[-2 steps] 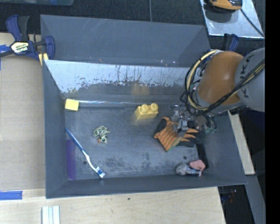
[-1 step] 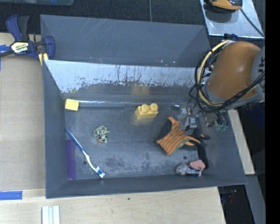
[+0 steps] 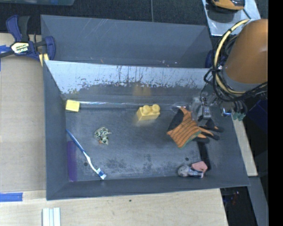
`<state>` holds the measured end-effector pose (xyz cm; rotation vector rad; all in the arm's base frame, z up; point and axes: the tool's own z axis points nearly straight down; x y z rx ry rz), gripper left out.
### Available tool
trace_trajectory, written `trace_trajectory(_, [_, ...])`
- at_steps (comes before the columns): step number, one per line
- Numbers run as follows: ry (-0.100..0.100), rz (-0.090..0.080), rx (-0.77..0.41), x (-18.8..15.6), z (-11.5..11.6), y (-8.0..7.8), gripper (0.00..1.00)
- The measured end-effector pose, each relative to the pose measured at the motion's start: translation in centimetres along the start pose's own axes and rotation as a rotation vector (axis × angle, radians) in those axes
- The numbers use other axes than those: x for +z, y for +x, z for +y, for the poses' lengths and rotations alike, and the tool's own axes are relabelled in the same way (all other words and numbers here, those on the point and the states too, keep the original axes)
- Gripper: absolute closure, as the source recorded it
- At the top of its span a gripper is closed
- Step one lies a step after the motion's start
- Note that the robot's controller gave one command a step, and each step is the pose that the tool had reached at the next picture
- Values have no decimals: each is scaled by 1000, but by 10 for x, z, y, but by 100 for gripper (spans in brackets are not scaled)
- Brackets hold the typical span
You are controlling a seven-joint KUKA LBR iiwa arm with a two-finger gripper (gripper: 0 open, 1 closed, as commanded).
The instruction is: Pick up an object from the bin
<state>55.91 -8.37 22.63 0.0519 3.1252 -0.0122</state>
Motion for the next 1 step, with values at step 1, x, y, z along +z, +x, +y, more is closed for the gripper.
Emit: trace_trajectory(1, [0,-3,-12,-68,-6,1,100])
